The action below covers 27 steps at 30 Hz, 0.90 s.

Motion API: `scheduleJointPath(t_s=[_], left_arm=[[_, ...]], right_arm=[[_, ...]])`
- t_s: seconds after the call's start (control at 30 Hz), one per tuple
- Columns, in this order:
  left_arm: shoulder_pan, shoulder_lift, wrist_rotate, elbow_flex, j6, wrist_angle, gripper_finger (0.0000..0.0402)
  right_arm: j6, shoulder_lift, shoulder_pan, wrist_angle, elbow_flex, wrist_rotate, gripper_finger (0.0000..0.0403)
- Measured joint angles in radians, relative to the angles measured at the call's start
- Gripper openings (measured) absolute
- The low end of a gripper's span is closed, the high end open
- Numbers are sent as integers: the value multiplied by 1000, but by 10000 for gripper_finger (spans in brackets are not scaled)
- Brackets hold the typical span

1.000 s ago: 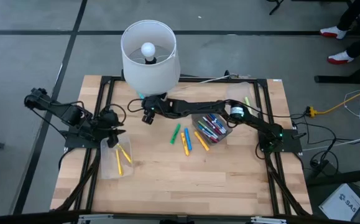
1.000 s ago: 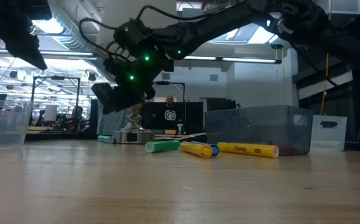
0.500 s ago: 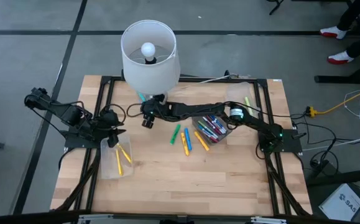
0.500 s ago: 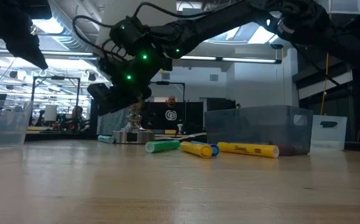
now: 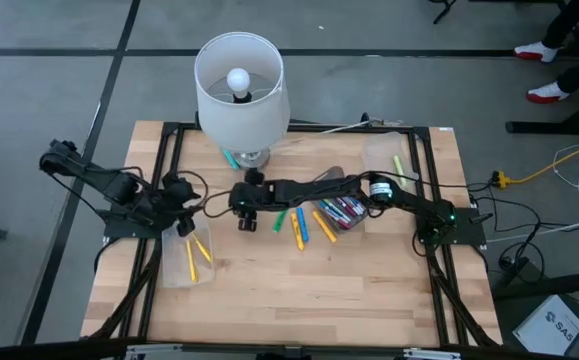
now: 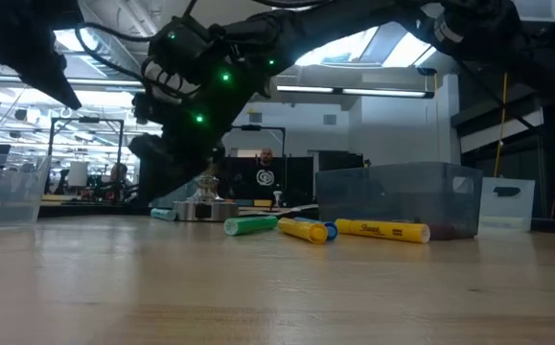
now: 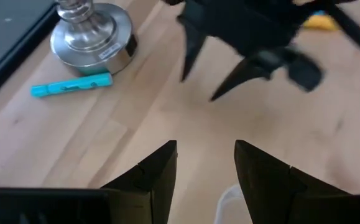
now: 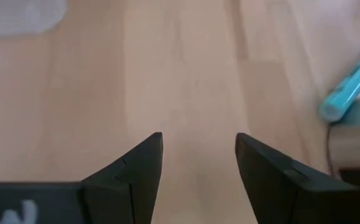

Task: Pick & Place Markers
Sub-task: Put the yellow highlighter pen into the right transparent bin

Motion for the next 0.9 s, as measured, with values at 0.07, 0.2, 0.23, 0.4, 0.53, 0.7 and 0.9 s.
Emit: scheduleJointPath(t_s=[0.07, 0.2, 0.23, 0.4, 0.53, 0.7, 0.9], left_arm=[[4, 38, -13, 0, 1, 0, 157], [29, 119, -32, 0, 33, 2, 157], [35, 138, -45, 0, 42, 7, 157], [66, 212, -81, 0, 124, 76, 157], [101, 245, -97, 0, 148, 86, 157], [151, 259, -107, 0, 211, 141, 157], [249, 316, -73, 0, 395, 284, 157]], right_arm=[[12, -10, 8, -44, -2, -1, 200], [24, -48, 32, -98, -2, 19, 200], [23, -58, 41, -115, -2, 36, 200], [-1, -85, 91, -194, -9, 105, 200], [-40, -130, 109, -171, -90, 103, 200], [9, -296, 103, -71, -338, 118, 200], [81, -522, 116, 177, -685, 203, 200]])
